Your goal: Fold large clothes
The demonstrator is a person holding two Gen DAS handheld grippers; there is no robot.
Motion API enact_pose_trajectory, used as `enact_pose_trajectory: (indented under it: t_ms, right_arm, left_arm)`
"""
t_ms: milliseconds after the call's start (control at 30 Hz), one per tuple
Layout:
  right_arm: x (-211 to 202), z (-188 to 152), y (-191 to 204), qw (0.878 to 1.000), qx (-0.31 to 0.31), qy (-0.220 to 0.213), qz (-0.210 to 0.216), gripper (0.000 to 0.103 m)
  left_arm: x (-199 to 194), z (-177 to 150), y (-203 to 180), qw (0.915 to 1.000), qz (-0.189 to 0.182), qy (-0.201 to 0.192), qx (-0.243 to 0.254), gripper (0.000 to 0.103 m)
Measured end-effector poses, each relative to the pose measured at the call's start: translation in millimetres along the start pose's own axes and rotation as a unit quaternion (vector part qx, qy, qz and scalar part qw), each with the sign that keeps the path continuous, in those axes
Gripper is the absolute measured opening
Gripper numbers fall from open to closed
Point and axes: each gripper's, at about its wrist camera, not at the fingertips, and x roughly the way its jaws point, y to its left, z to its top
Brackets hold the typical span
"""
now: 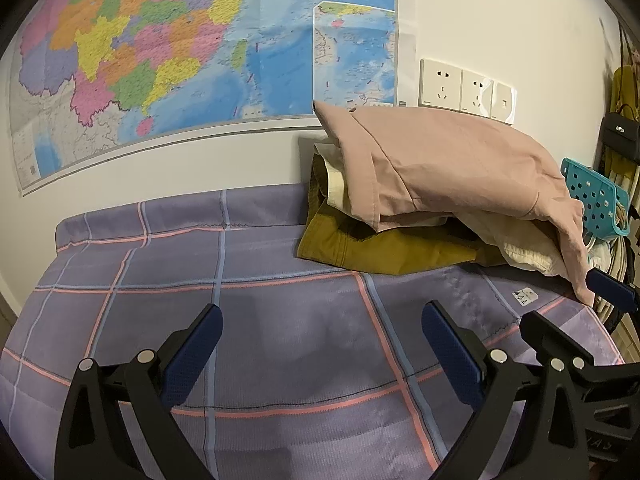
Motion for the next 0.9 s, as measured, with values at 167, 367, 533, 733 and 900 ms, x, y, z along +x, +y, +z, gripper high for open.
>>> enact_pose_trajectory:
  t_ms: [167, 367, 533, 733, 900]
  right_arm:
    - [-0.4, 0.2, 0.2, 1.000, -0.001, -0.001, -0.001, 0.097]
    - [0.4, 2.6, 1.2, 1.000, -0.009, -0.007, -0.003, 0.097]
    - [1.0, 3.4, 2.0, 1.000, -0.012, -0.008, -0.005, 0.097]
    - [3.2, 3.9, 2.0, 1.000, -0.012, -0.009, -0.004, 0.097]
    - [1.9, 4.2, 1.7, 1.000, -0.012, -0.010, -0.004, 0.097]
  left_arm:
    - [1.0, 1.9, -1.2, 1.0000, 0.000, 0.001, 0.001, 0.096]
    - [2.4, 3.4, -2.1, 1.0000, 0.000, 0.002, 0.003, 0.096]
    - [4.4, 4.7, -2.7, 1.0000, -0.002, 0.003, 0.002, 0.096]
    - [5.3, 5.6, -3.2, 1.0000, -0.001, -0.001, 0.006, 0.096]
    - [6.5, 7.7, -2.4, 1.0000, 0.003, -0.003, 0.006, 0.096]
